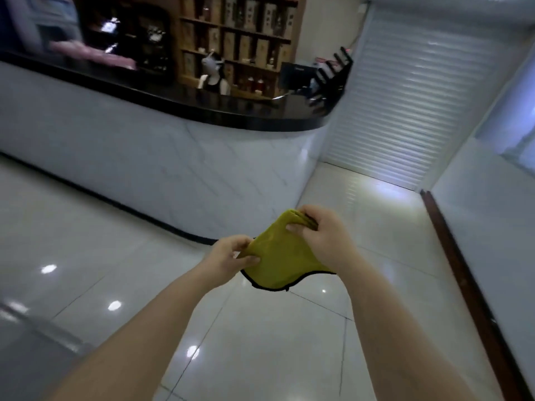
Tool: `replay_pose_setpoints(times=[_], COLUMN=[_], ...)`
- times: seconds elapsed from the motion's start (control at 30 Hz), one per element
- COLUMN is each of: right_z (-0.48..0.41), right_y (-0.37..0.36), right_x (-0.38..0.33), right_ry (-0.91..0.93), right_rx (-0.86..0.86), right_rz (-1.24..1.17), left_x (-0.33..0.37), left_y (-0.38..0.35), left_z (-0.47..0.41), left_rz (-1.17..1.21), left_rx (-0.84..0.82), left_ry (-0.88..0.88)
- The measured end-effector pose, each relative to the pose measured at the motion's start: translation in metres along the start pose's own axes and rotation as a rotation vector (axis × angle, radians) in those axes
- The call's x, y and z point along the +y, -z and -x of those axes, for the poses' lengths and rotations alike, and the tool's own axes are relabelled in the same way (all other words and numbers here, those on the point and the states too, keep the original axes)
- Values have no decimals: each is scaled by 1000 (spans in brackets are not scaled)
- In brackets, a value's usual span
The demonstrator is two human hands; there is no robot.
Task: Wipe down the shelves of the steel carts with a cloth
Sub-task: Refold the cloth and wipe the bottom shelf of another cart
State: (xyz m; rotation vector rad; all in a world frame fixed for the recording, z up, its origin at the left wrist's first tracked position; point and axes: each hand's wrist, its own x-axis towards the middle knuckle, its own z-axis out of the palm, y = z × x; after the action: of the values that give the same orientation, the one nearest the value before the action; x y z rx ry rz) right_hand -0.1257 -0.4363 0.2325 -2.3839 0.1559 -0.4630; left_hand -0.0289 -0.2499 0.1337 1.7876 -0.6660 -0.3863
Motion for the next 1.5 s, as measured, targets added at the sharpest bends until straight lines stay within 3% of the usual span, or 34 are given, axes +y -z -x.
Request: replay_pose_setpoints(times=[0.17,0.37,0.7,0.93,1.23,1.5], right_z=[-116,-263,-444,-549,-578,-524], right_y=[-50,-145,-299,-432,-599,-719], right_x=[25,2,-57,-112,-208,-243], right_ry=[27,93,151,314,539,591], right_rx=[-49,-155,-479,-797,-1261,-1602], right_rz=[-231,-454,-677,-768,-706,-535], left_x=[-9,-33,-92,-149,-209,-288], left_y=[64,185,333,409,440,447], left_z=[-56,-125,-189,-204,-184,-138], left_rz=[-7,-41,-49,-66,45,120], left_rx=[392,688,1210,1581,2128,2395], left_ry=[38,32,169,297,500,783])
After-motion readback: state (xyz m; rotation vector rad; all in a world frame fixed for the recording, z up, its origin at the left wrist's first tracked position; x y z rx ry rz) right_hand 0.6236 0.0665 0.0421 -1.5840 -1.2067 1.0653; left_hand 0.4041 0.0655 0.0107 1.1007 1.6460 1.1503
